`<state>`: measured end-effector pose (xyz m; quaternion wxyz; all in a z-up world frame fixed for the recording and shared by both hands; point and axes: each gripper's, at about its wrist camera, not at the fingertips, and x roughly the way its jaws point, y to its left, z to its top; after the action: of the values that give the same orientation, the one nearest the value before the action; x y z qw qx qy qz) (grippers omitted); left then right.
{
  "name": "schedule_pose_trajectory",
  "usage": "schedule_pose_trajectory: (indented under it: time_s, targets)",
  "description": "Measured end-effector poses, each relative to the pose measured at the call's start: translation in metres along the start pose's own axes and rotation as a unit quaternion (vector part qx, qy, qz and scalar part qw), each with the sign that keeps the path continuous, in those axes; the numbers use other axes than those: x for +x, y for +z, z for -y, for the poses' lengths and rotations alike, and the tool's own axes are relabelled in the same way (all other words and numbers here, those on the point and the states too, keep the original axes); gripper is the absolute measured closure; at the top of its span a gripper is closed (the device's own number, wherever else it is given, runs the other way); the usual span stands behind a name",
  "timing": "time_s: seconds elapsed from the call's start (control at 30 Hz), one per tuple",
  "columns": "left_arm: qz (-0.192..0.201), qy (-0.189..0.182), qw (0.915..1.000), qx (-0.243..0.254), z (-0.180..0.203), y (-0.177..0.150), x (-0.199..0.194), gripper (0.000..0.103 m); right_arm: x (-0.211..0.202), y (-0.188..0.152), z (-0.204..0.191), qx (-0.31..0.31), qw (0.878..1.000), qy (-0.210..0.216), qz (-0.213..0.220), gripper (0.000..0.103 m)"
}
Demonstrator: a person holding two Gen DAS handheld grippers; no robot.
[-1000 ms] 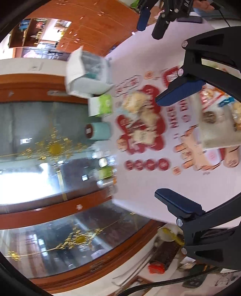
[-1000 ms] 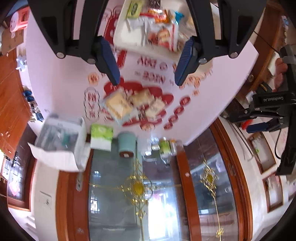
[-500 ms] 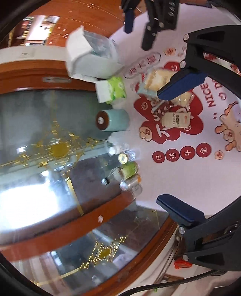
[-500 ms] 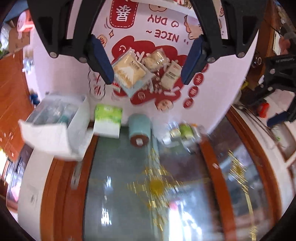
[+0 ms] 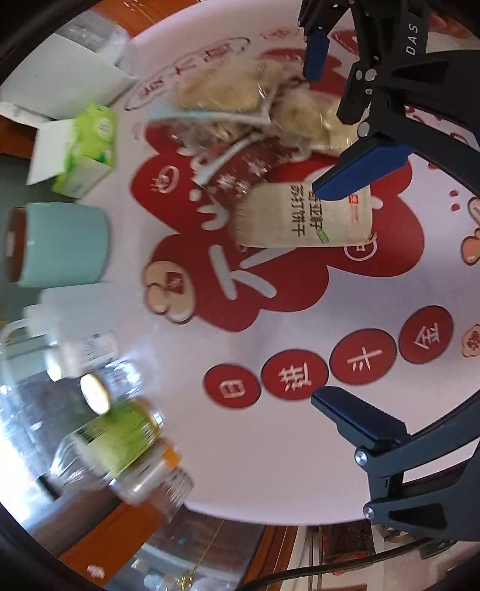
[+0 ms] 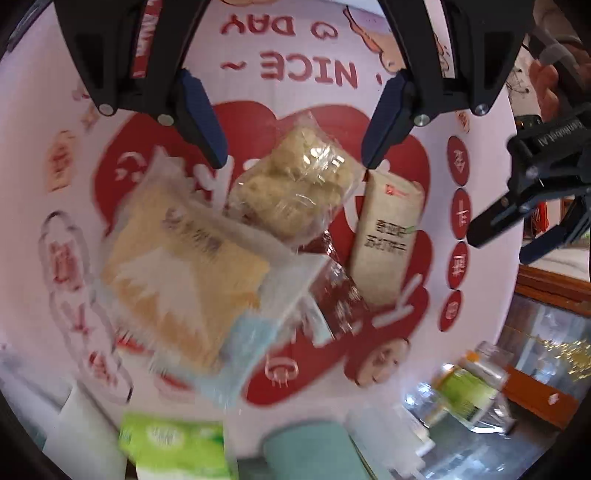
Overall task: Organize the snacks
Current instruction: 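Grasp the brown paper biscuit pack with the left gripper while the right grasps the cookie bag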
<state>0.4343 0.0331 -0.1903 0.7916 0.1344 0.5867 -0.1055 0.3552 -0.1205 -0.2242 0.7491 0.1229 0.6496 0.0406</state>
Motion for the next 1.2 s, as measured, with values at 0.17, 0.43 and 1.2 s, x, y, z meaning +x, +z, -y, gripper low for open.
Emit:
schedule_pose_trajectory:
  time_s: [0.17,0.43,1.2]
  targets:
    - [-0.004,-0.01,0.9999,-0.008,0.001,-0.003,0.018,0.005,0.03,0.006,-0.003,0.026,1.0,0.004,-0.009,0.028]
    - [-0.011,-0.033,0.9993,-0.013,0.005,0.005,0.029,0.005,0.032,0.006,-0.017,-0.04,0.998,-0.041,0.017,0.052]
    - [-0.031,-0.04,0.9985,0.022,0.058,-0.033,0.014,0.052,-0.004,-0.042,0.015,-0.08,0.996,-0.034,0.005,0.057]
